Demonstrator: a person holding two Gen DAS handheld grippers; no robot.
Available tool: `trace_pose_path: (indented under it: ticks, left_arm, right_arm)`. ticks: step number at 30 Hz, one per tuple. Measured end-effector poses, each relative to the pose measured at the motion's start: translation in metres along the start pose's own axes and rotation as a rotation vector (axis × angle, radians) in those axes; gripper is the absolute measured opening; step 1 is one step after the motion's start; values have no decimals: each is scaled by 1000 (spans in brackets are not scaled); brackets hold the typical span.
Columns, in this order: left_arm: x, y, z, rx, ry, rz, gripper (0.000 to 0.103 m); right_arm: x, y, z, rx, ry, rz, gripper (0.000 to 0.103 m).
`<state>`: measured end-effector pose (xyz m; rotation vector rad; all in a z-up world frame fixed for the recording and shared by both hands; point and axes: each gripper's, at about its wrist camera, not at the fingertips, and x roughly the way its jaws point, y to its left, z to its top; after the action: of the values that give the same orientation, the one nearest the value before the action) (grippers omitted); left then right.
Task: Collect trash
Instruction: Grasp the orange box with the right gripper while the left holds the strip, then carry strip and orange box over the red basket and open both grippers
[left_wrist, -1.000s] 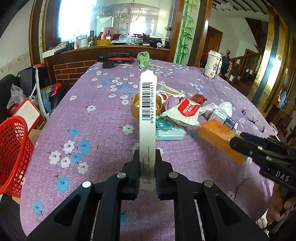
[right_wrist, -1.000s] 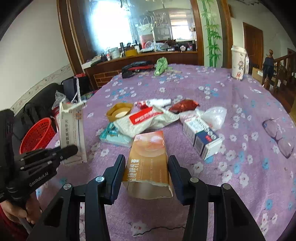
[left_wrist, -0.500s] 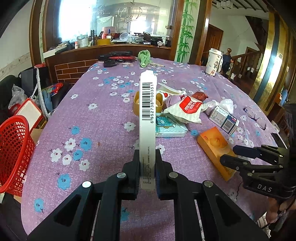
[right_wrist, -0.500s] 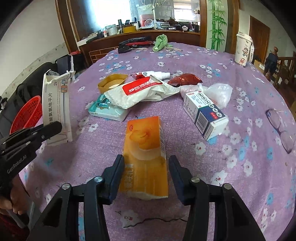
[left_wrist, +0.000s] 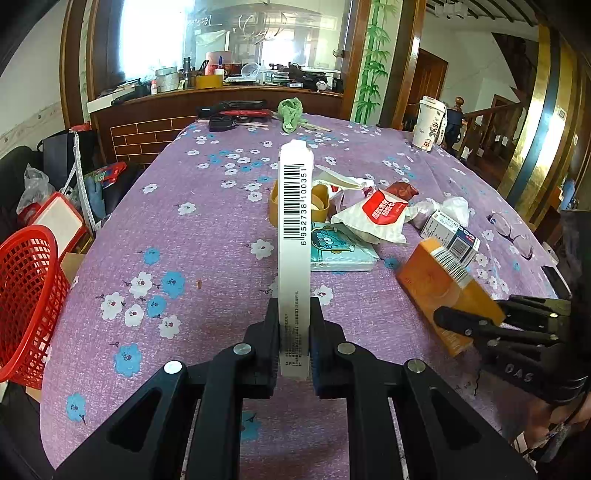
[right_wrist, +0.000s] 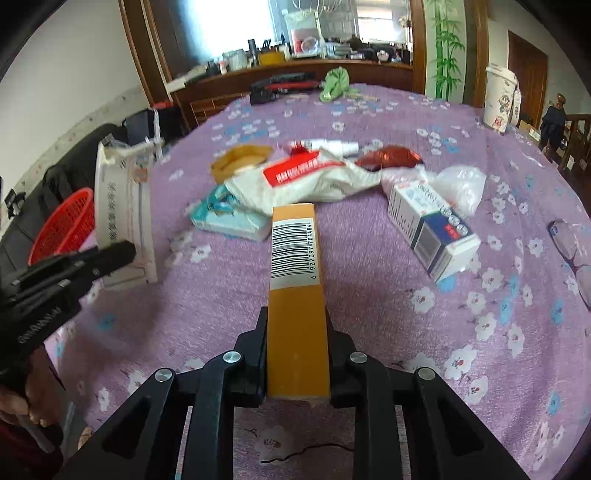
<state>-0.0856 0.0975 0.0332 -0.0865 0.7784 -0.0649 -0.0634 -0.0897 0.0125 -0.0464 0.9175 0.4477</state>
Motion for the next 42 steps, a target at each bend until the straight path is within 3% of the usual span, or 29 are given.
trace_pose_path:
  ticks: [8,26,42]
  left_arm:
    - [-6,-1,2,-1,-17,-6,13]
    - [-13,3,0,-10,-31,19,13]
    - [-35,44,1,-71,-92,87,13]
  right_arm:
    - [-30,13,11,-24,-106,-8,24]
    - [-16,16,11,-23,-62,34,24]
    - [-6,60,29,-95,-37,80,24]
